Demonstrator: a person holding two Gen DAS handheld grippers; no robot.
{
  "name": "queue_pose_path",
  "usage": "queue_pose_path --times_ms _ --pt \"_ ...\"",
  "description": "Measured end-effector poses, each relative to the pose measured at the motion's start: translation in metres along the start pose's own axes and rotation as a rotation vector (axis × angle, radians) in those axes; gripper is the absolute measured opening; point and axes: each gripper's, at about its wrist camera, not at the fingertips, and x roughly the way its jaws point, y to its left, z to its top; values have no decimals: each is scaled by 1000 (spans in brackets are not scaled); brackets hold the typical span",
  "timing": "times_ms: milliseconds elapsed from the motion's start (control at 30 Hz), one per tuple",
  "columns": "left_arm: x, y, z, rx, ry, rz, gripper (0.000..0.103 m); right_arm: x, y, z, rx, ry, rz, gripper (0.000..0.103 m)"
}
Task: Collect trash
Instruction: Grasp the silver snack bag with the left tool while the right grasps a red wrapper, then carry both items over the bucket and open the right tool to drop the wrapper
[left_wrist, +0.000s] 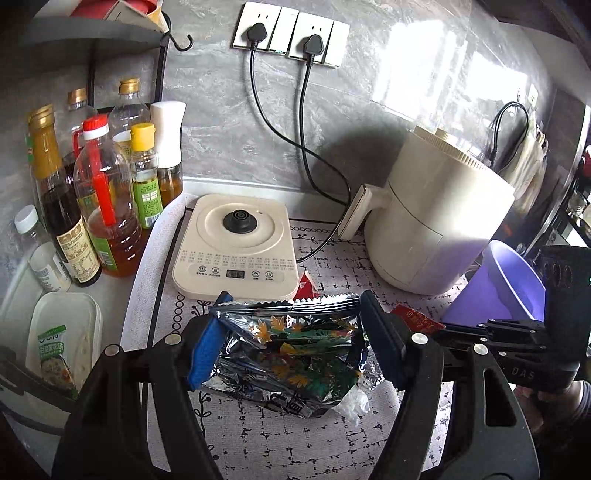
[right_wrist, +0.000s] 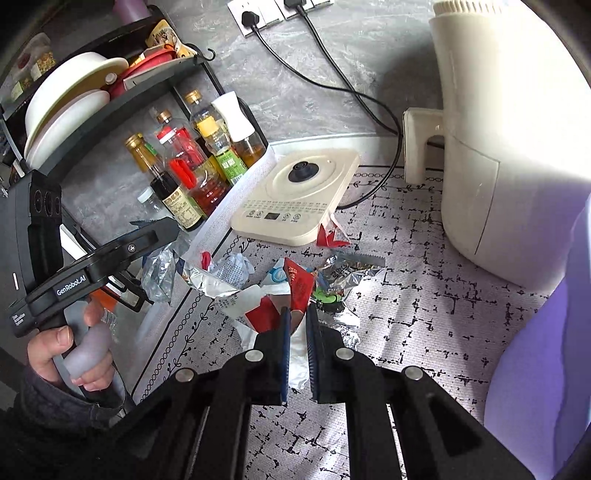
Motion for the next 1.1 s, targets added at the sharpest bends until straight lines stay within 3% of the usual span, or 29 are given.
queue_pose_path --times_ms 433,700,867,933,1100 --pt "-12 -64 42 145 -77 -104 70 -100 -23 16 52 -238 -120 9" --pt "-8 -116 57 256 -88 -200 70 -159 -60 9 130 -365 -243 10" --pt "-3 -143 58 297 -78 -258 70 -187 -86 1 178 -398 -353 13" --pt "-1 -153 57 310 -74 -279 70 -198 -97 -6 220 -421 -379 56" --pt "4 -175 56 339 -66 -333 70 -218 -116 -28 304 -440 -424 56"
